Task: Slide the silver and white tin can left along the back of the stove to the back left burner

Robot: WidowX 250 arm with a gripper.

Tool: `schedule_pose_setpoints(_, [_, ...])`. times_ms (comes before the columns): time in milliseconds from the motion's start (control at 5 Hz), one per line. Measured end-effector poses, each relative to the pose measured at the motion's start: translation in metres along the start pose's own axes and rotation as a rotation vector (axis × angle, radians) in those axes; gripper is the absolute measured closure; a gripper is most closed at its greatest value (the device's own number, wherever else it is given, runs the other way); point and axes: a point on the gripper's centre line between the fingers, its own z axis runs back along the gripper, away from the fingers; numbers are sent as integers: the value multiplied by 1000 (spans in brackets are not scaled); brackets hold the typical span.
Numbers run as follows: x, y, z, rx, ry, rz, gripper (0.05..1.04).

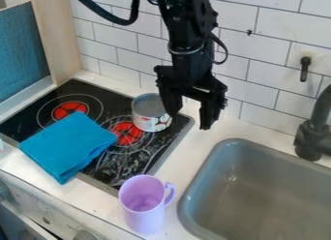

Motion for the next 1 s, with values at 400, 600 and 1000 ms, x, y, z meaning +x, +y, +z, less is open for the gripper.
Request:
schedule_pose_setpoints(400, [0,4,-16,27,6,6,75])
schedule_pose_setpoints(600, [2,5,-21,30,18,22,75])
schedule_pose_setpoints(1000, [22,0,-36,-47,23,76,75])
